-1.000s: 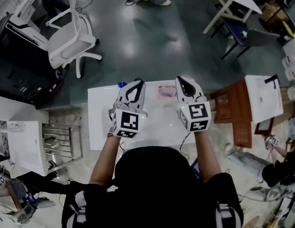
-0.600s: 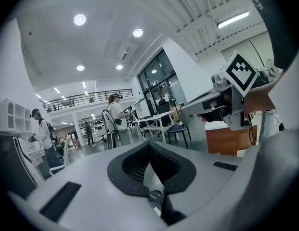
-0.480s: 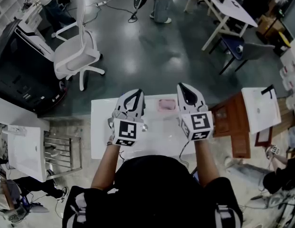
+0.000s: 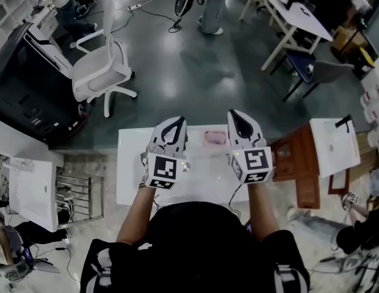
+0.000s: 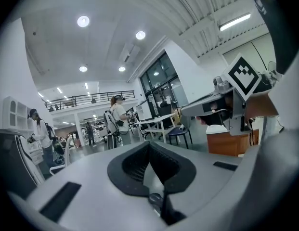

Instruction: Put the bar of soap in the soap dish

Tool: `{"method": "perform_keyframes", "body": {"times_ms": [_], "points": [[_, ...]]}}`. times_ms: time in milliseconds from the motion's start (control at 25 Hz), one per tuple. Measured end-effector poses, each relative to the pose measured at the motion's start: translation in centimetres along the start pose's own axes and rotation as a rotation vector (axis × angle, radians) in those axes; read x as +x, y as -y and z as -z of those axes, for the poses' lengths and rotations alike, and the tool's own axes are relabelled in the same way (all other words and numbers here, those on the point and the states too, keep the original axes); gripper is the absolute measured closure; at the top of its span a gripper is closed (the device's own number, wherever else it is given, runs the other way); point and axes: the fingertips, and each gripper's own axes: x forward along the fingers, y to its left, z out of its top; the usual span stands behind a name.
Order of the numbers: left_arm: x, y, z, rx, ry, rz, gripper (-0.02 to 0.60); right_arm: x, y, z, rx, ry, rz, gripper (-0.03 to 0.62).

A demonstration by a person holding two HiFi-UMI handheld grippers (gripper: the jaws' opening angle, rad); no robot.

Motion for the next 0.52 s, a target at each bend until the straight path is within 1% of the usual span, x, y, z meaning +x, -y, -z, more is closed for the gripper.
{"method": "perform_keyframes", "body": {"times_ms": [360, 520], "points": [[-0.07, -0.38, -0.17, 0.002, 0.004, -0.01, 0.56, 0.4, -0.23, 0.44, -0.02, -0.006, 0.005, 0.559], [-0.11, -0.29, -0.41, 0.003, -0.003, -0.01, 0.56, 0.43, -0.26, 0.38, 0.015, -0.003, -0.011, 0.559]]}}
